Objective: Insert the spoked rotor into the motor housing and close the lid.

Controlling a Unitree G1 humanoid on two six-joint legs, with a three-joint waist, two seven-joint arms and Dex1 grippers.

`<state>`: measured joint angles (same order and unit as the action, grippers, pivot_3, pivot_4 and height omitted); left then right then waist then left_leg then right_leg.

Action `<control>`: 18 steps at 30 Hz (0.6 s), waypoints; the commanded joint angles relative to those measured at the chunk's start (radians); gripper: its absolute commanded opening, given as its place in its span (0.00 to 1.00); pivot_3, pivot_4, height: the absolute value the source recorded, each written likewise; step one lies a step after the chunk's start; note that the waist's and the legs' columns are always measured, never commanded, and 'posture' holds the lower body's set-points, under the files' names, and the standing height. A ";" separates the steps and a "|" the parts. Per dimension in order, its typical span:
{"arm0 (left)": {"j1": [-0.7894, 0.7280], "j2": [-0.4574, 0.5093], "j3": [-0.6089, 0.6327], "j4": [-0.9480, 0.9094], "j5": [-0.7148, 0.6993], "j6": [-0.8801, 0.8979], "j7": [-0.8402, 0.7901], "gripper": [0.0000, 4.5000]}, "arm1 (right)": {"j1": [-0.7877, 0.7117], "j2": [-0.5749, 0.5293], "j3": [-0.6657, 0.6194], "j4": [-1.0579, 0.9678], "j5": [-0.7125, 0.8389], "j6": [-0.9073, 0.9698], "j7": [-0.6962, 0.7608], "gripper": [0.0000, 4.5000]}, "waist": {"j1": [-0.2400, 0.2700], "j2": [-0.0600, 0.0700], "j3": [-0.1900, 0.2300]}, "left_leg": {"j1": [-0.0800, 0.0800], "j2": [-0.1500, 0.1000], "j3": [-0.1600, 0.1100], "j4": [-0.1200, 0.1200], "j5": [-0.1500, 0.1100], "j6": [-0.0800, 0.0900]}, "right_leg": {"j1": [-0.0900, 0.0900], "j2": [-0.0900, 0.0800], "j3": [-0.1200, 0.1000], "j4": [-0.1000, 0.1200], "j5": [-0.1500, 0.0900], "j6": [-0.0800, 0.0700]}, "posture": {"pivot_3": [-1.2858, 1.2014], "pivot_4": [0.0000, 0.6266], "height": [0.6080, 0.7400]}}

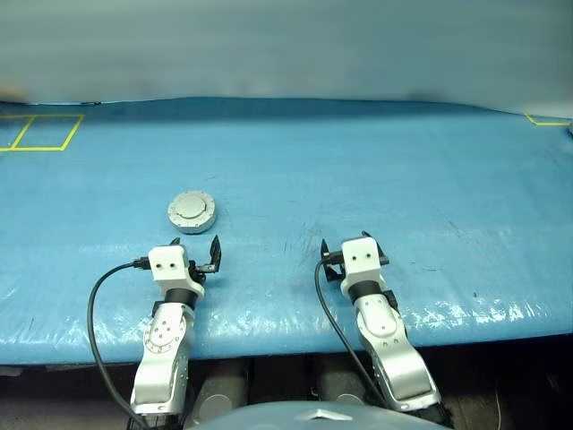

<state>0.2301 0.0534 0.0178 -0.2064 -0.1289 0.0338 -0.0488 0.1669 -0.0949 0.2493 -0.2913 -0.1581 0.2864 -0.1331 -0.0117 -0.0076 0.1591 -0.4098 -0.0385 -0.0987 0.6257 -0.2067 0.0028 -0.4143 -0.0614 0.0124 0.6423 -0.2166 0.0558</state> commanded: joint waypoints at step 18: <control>-0.008 -0.006 0.014 -0.003 0.004 -0.096 -0.059 0.99 | -0.022 0.035 -0.065 -0.044 -0.044 -0.034 0.016 1.00 | 0.000 0.000 0.000 | -0.001 -0.001 -0.002 0.002 0.000 0.001 | 0.001 -0.001 -0.002 0.000 0.000 0.001 | 0.52 0.24 1.00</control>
